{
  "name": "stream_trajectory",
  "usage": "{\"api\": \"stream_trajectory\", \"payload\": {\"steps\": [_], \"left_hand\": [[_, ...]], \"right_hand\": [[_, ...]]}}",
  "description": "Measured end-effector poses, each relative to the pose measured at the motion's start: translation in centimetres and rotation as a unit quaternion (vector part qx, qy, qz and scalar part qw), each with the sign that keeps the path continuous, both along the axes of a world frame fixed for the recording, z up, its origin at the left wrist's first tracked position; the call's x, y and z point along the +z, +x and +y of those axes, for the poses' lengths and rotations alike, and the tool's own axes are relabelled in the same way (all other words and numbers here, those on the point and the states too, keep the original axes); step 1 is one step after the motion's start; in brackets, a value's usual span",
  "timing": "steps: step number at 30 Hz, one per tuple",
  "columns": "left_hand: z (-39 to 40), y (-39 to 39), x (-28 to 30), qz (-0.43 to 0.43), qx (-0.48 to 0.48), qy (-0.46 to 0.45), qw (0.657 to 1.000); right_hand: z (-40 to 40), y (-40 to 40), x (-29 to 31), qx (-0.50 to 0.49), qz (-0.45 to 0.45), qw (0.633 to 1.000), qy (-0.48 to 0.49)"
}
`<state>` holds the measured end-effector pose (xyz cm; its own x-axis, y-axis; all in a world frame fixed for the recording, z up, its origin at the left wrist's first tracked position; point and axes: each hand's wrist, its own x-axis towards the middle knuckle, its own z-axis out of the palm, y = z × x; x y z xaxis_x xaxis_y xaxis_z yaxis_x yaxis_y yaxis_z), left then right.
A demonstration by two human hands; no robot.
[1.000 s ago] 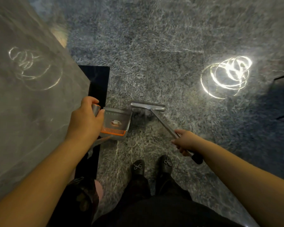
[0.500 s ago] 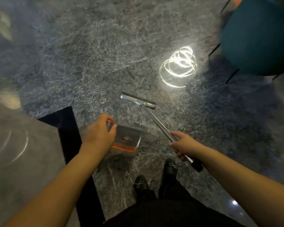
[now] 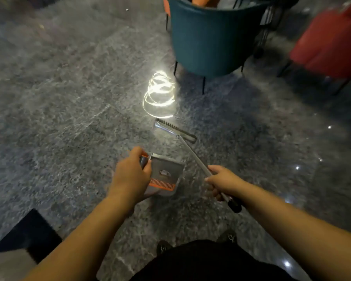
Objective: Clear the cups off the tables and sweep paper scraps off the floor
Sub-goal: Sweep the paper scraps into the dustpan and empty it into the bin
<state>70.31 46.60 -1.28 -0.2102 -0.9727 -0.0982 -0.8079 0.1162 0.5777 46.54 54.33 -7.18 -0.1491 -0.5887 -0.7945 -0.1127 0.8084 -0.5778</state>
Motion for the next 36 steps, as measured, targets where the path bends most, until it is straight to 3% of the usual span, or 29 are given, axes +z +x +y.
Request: {"api": "stream_trajectory", "payload": {"steps": [16,26,36], "left_hand": [[2.3,-30.5,1.2,0.02,-0.205,-0.034,0.978],[1.3,-47.1,0.9,0.023,-0.348,-0.023,0.937],[-2.7,-64.6,1.0,0.035,-0.491,-0.017,0.87]], "right_hand": [[12.3,-24.9,1.2,-0.258,-0.028,0.965,0.022],[15.3,-35.5,1.0,-0.413,-0.047,0.909,0.001],[13.1,-46.8,2.7,-0.522,-0.011,0.852,-0.022]]}}
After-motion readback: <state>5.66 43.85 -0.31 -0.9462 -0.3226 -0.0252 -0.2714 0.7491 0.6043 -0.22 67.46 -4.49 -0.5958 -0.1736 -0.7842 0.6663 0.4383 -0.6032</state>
